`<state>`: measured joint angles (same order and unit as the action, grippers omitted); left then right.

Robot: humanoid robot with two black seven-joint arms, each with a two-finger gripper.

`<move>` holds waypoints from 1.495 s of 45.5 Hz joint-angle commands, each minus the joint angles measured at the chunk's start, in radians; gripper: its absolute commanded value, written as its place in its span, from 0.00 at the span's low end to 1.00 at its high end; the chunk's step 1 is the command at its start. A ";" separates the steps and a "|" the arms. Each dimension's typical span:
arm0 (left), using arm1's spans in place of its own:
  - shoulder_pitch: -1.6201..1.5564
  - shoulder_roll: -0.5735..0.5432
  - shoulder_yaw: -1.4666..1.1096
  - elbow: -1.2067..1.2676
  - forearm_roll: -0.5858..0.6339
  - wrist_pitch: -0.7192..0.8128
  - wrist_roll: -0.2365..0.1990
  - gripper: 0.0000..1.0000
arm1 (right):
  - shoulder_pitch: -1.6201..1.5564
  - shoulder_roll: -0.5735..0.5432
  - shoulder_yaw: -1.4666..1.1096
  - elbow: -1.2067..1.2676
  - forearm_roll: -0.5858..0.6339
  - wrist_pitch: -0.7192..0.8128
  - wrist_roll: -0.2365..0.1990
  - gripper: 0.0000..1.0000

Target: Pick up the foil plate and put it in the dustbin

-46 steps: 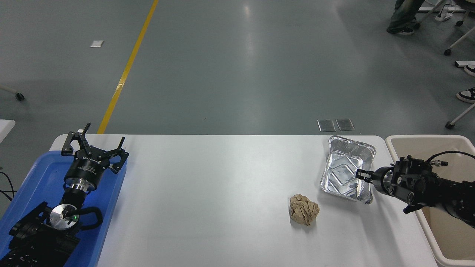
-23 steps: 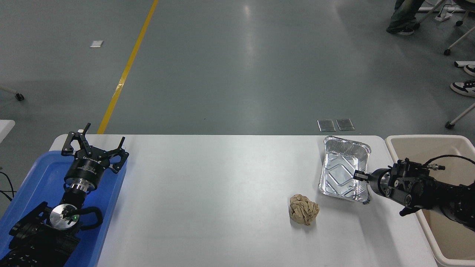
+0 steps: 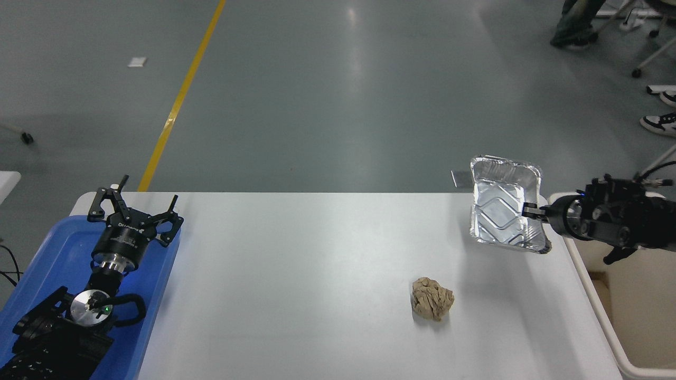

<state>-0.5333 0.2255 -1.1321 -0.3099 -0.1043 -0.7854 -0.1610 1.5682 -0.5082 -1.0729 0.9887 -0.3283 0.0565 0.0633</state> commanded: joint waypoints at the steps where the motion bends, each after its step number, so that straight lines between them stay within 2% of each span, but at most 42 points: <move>1: 0.001 0.002 0.000 0.000 0.000 0.000 0.000 0.99 | 0.542 -0.095 -0.237 0.361 0.000 0.133 0.000 0.00; 11: 0.001 0.002 0.000 0.000 0.000 0.000 0.000 0.99 | 0.811 -0.108 -0.308 0.412 -0.081 0.336 0.001 0.00; 16: 0.003 0.003 -0.002 0.000 0.000 0.000 0.000 0.99 | 0.858 -0.127 -0.338 0.412 -0.135 0.368 0.003 0.00; 25: 0.003 0.003 -0.002 0.000 0.000 0.000 0.000 0.99 | 0.860 -0.170 -0.409 0.401 -0.147 0.370 0.001 0.00; 30: 0.003 0.003 -0.002 0.000 0.000 0.000 0.000 0.99 | 0.859 -0.231 -0.444 0.377 -0.189 0.370 0.003 0.00; 36: 0.003 0.003 -0.002 0.000 0.000 0.000 0.000 0.99 | 0.825 -0.358 -0.444 0.277 -0.356 0.364 0.003 0.00; 40: 0.003 0.003 -0.002 0.000 0.000 0.000 0.000 0.99 | 0.747 -0.443 -0.414 0.199 -0.429 0.347 0.003 0.00; 46: 0.003 0.003 -0.002 0.000 0.000 0.000 0.000 0.99 | 0.590 -0.522 -0.337 0.137 -0.433 0.287 0.003 0.00; 51: 0.001 0.003 -0.002 0.000 0.000 0.000 0.000 0.99 | 0.380 -0.559 -0.260 0.033 -0.430 0.163 0.001 0.00; 59: 0.001 0.002 -0.002 0.000 0.000 0.000 0.000 0.99 | -0.098 -0.529 0.009 -0.180 -0.407 -0.013 0.001 0.00; 68: 0.001 0.002 -0.002 0.000 0.000 0.000 0.000 0.99 | -0.620 -0.377 0.370 -0.465 -0.330 -0.105 0.001 0.00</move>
<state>-0.5321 0.2273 -1.1336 -0.3099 -0.1043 -0.7854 -0.1612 1.5154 -0.9929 -1.0639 0.8358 -0.7176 0.0924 0.0646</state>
